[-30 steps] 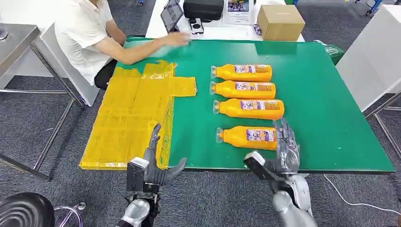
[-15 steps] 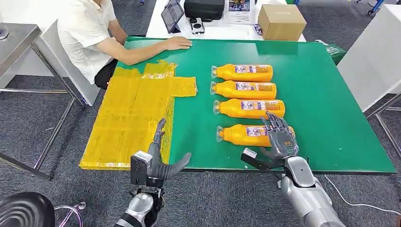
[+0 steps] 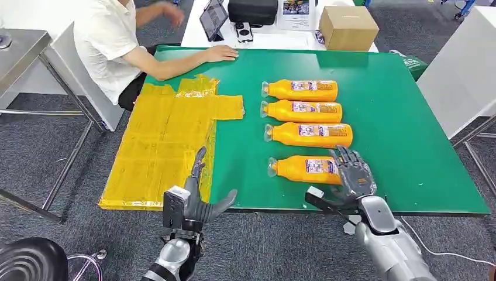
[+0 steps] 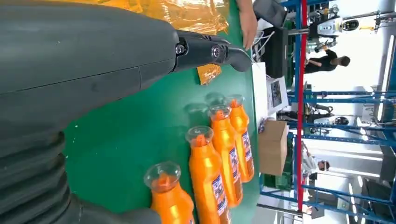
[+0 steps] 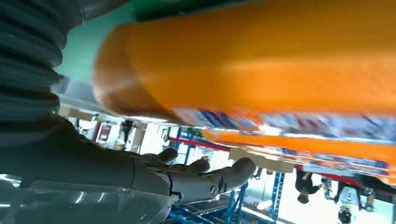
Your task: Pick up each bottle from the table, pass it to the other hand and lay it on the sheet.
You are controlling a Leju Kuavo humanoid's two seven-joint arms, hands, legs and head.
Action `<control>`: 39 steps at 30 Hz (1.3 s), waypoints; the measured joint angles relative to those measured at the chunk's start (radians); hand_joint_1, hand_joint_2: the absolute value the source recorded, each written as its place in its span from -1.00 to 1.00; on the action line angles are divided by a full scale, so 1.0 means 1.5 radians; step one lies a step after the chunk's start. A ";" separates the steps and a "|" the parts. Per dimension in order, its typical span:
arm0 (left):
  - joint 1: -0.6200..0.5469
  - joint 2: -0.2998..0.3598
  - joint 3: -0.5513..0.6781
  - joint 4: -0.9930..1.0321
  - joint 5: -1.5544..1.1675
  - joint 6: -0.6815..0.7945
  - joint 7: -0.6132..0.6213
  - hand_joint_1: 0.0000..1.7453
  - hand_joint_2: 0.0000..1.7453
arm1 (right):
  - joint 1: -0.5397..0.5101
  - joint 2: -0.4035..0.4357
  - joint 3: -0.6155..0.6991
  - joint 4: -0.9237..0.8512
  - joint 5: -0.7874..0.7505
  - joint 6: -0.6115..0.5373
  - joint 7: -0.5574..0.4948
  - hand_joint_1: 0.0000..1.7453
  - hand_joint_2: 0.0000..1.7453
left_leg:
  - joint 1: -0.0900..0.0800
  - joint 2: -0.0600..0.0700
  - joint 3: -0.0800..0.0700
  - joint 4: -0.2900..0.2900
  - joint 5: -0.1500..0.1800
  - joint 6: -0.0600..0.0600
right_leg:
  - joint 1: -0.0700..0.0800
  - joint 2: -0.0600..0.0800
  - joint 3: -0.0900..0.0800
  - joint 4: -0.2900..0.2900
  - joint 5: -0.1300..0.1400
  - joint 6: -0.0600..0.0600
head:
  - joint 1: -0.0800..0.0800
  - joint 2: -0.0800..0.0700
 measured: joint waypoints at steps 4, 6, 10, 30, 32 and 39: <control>0.000 0.000 -0.001 0.000 0.000 -0.001 0.000 -1.00 1.00 | 0.003 -0.006 0.003 -0.006 0.007 0.005 0.012 -1.00 1.00 | 0.000 0.000 0.000 0.000 0.000 0.000 | 0.000 0.000 0.000 0.000 0.000 0.000 | 0.000 0.000; 0.001 0.000 -0.002 -0.001 -0.001 -0.001 0.002 -1.00 1.00 | 0.003 -0.010 0.004 -0.006 0.022 0.006 0.031 -1.00 1.00 | 0.000 0.000 0.000 0.000 0.000 0.000 | 0.000 0.000 0.000 0.000 0.000 0.000 | 0.000 0.000; 0.006 0.000 -0.002 -0.007 -0.004 -0.003 0.007 -1.00 1.00 | 0.003 -0.019 0.006 -0.007 0.049 0.009 0.061 -1.00 1.00 | 0.000 0.000 0.000 0.000 0.000 0.000 | 0.000 0.000 0.000 0.000 0.000 0.000 | 0.000 0.000; -0.001 -0.003 -0.019 -0.007 0.016 -0.022 0.000 -1.00 1.00 | -0.090 0.047 -0.007 0.163 -0.054 0.034 -0.049 1.00 1.00 | 0.001 0.008 0.013 0.000 -0.003 -0.001 | 0.001 0.008 0.009 -0.001 0.001 -0.001 | 0.000 0.000; -0.001 -0.003 -0.020 -0.007 0.028 -0.029 0.000 -1.00 1.00 | -0.092 0.050 -0.007 0.172 -0.064 0.050 -0.059 1.00 1.00 | 0.001 0.008 0.015 0.000 -0.003 -0.002 | 0.002 0.008 0.010 -0.001 0.001 -0.002 | 0.000 0.000; -0.001 -0.004 -0.021 -0.007 0.035 -0.042 0.001 -1.00 1.00 | -0.095 0.049 -0.006 0.195 -0.075 0.091 -0.058 1.00 1.00 | 0.002 0.009 0.019 0.000 -0.004 -0.002 | 0.002 0.009 0.010 -0.001 0.000 -0.001 | 0.000 0.000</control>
